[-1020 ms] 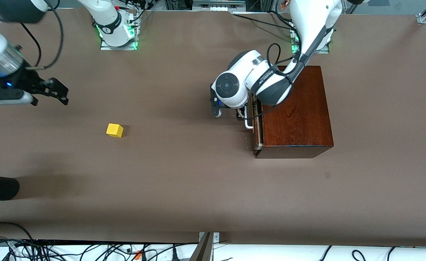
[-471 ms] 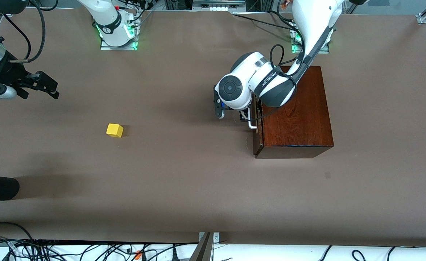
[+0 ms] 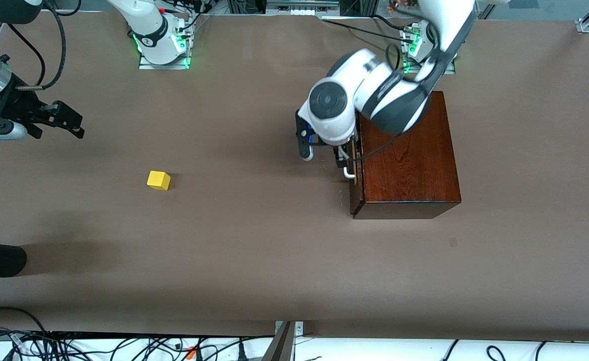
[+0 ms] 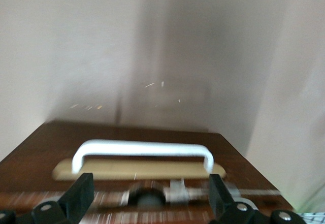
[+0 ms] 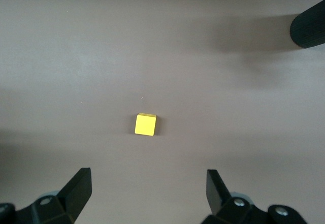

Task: Open drawer, take yellow block, close drawer
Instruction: 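Push the drawer shut with the left gripper while the right gripper withdraws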

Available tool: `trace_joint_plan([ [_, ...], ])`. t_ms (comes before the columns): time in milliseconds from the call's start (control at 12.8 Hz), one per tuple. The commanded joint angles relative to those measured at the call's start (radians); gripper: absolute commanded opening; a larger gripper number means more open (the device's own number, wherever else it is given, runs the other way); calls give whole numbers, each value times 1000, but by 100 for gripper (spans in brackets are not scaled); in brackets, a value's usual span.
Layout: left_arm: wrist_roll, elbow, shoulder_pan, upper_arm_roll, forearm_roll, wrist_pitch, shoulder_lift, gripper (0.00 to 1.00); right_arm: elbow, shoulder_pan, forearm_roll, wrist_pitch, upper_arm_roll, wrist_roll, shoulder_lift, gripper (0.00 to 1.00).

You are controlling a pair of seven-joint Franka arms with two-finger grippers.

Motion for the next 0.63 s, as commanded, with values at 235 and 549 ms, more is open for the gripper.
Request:
trace_joint_plan([
  [235,-184,250,57,29,17,-210,-57,100,19,-6,7,1,9,-55,20,100],
  [549,-192,290,120,137,6,-225,-109,100,20,-6,9,1,9,-53,21,100],
])
